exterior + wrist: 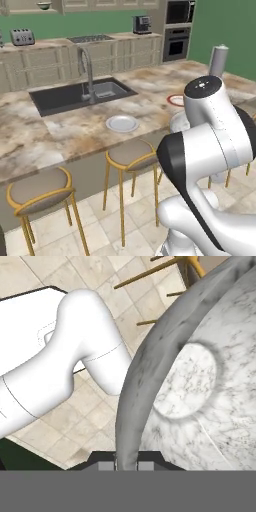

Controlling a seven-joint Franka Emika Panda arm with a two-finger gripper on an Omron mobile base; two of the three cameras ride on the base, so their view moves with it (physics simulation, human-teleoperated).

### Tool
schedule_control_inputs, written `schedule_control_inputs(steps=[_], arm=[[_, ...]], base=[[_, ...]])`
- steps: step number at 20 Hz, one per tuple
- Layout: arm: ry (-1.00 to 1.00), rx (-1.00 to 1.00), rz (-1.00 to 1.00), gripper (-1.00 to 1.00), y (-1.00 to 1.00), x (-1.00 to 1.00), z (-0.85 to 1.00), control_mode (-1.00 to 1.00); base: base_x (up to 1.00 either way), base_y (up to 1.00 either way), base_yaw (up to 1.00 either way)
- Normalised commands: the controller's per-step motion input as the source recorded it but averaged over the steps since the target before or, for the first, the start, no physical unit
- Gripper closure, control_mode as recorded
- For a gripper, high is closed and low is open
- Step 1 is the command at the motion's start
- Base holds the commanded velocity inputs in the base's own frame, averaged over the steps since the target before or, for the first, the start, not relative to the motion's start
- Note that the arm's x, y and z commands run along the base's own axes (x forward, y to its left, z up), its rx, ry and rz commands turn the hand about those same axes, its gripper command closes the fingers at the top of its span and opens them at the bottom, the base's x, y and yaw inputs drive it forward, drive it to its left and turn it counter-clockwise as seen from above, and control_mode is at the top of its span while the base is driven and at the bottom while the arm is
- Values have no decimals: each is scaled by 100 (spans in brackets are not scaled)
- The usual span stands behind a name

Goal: Move the bowls from the cabinet to the plates on the dining table.

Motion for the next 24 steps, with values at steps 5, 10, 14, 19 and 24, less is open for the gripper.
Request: schedule_control_inputs(steps=[5,10,14,19,24], arm=[[0,0,0,100,0,0,0,100],[0,0,0,100,0,0,0,100],[0,0,0,100,0,0,0,100],[0,0,0,100,0,0,0,100],[0,0,0,100,0,0,0,100]], base=[[23,-70,44],[32,-58,36],[43,-33,21],[44,-3,10],[44,0,5]])
